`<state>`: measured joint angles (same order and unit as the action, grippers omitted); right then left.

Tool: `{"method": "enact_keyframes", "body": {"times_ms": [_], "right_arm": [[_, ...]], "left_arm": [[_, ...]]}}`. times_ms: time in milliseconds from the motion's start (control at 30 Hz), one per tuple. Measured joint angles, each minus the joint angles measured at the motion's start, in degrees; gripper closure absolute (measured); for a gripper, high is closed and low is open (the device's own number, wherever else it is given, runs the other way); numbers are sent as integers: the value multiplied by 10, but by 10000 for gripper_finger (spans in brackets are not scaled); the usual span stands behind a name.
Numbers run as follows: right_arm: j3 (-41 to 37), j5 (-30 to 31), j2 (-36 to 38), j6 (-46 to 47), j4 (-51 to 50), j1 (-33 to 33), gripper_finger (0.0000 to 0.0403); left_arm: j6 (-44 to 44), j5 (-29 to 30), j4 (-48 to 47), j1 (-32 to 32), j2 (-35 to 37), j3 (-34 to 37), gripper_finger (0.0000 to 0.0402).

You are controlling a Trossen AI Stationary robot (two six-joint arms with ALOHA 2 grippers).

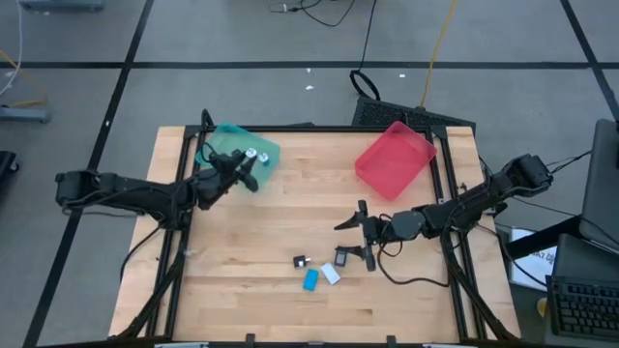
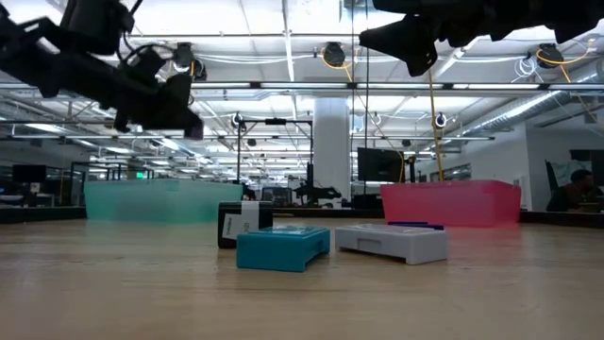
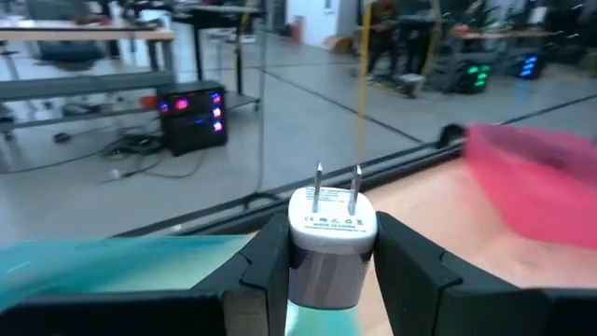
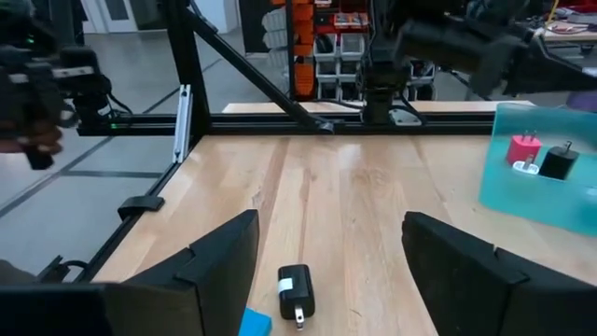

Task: Pick & Place Office items
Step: Put the purple charger adapter into the blue bin

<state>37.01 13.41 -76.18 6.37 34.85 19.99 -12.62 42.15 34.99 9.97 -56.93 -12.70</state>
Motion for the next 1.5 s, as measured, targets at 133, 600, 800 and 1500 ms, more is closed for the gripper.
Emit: {"method": "enact_keyframes", "body": {"times_ms": [133, 600, 800, 1500], "right_arm": [[0, 0, 0, -2, 0, 0, 151], [0, 0, 0, -11, 1, 0, 151], [0, 1, 0, -11, 5, 0, 151], [0, 1, 0, -11, 5, 0, 151]], "left_arm": [[-8, -36, 24, 54, 0, 28, 279], [-61, -66, 103, 100, -58, 98, 279], [-58, -65, 186, 100, -137, 99, 279], [-47, -75, 336, 139, -398, 27, 279]]}}
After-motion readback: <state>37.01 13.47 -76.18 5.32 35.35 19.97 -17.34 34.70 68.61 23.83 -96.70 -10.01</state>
